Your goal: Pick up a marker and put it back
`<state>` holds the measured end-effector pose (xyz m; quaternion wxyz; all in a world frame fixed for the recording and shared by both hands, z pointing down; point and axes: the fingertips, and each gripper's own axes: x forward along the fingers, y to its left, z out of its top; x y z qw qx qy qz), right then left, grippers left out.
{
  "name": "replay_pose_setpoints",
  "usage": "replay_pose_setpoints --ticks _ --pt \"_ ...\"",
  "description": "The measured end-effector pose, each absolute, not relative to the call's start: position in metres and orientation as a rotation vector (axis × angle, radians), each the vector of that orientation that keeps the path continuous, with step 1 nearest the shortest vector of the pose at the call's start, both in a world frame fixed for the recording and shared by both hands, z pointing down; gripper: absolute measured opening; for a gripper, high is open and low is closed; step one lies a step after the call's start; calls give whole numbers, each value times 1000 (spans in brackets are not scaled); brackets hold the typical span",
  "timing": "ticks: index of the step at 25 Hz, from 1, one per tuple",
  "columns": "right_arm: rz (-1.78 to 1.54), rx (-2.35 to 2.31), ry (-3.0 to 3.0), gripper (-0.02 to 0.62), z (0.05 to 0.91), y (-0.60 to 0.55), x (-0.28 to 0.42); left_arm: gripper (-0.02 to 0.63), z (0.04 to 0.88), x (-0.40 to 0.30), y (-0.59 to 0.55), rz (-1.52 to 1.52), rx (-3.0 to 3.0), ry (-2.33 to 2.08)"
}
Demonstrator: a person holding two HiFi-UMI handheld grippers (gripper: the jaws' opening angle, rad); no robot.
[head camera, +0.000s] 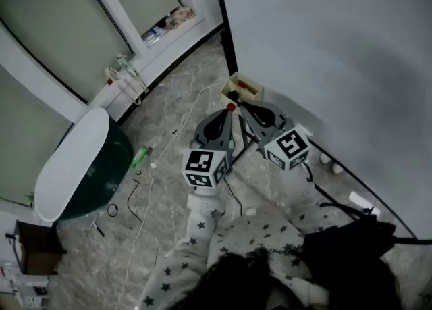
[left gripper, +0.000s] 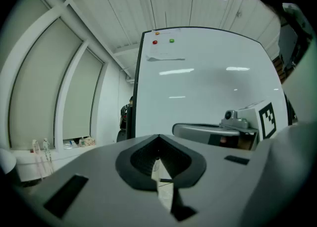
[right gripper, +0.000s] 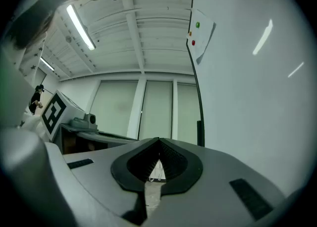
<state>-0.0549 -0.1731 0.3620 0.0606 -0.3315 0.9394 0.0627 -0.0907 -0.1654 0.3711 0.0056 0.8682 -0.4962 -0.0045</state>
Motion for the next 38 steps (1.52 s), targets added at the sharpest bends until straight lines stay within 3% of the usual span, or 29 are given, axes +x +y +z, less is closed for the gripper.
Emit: replay_pose_setpoints --ticks 10,11,12,18,21,29,31,38 --pt "385 -1050 2896 16 388 -216 -55 2 396 -93 -215 -14 2666 -1562" --pt "356 -1026 2908 112 391 -218 -57 2 398 -93 -217 -12 2661 -1562" --pt "337 -1011 2927 135 395 -218 -59 2 399 -93 -219 -11 2656 -1563" --pt "430 -1016 3040 135 421 -228 -70 2 404 -102 -226 -52 2596 -1595" --pt "445 -1039 3058 167 432 -240 -72 2 411 -106 -232 -55 2570 -1607" --pt "502 -1066 3087 166 441 -240 -79 2 423 -111 -234 -60 2572 -1601" --pt "511 -1079 3091 94 440 -240 -79 2 425 -113 -235 -38 2567 -1606" --pt "432 -1104 3061 84 434 -244 -70 1 426 -107 -238 -29 2576 -1593"
